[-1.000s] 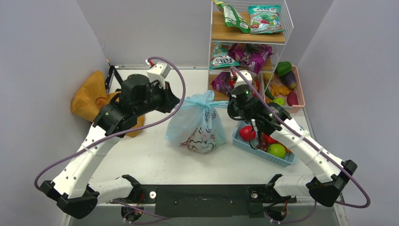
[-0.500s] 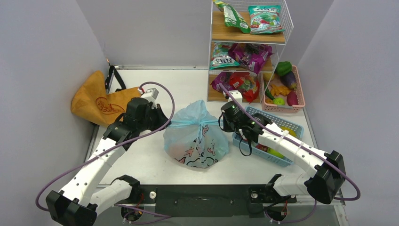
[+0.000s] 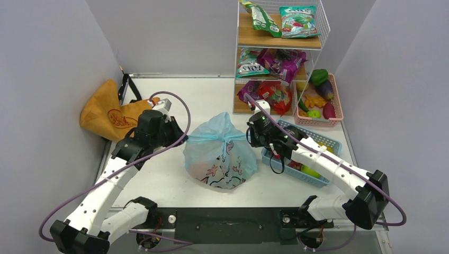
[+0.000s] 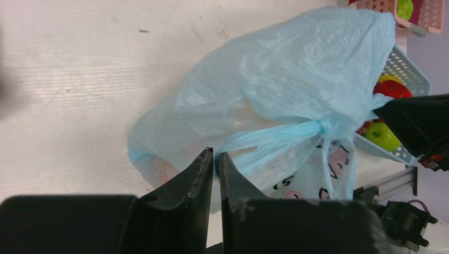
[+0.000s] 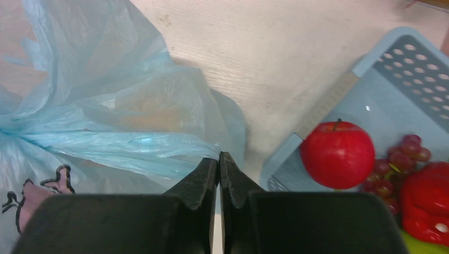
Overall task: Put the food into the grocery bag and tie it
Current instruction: Tie the grocery bag at the center of the board, then pick up the grocery bag from the center of the board.
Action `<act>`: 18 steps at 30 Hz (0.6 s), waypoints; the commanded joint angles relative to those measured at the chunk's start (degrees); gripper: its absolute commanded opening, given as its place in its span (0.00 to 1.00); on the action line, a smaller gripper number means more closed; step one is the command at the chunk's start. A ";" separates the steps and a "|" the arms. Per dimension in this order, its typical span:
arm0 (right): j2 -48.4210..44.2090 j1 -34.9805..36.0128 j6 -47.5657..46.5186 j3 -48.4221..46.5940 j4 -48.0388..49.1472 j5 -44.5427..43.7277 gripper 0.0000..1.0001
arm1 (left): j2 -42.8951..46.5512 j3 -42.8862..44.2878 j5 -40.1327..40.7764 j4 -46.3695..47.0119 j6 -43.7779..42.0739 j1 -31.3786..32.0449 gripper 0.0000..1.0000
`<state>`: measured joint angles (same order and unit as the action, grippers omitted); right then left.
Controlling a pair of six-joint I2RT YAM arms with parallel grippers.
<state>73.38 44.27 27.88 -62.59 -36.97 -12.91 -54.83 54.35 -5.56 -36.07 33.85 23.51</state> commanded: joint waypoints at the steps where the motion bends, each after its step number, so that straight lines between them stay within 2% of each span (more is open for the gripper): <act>1: -2.15 -0.54 -4.85 -2.96 -11.01 -7.94 0.06 | 1.35 8.59 11.23 -6.40 -1.80 -2.68 0.13; 5: -2.41 1.34 -4.73 -5.27 -12.20 -8.24 0.24 | 1.16 14.18 12.35 -10.01 -2.95 -2.81 0.36; 6: -2.48 1.65 -4.70 -5.86 -12.52 -8.26 0.27 | 0.94 15.12 12.82 -10.66 -3.29 -2.83 0.53; 8: -2.66 2.45 -4.56 -6.51 -12.96 -8.35 0.39 | 0.61 17.64 13.57 -12.55 -4.00 -3.11 0.67; 11: -3.13 3.80 -4.42 -7.88 -13.88 -8.57 0.58 | -0.19 21.03 16.47 -15.58 -5.81 -3.33 0.70; 13: -3.67 4.52 -4.41 -9.35 -14.82 -8.87 0.67 | -1.14 22.89 19.74 -17.38 -7.54 -3.90 0.72; 18: -5.29 5.15 -4.24 -13.91 -16.89 -10.06 0.75 | -4.41 27.98 25.09 -19.53 -12.31 -8.52 0.74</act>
<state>71.22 48.90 23.75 -71.42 -52.01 -19.97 -57.06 77.25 13.19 -52.62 26.70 18.59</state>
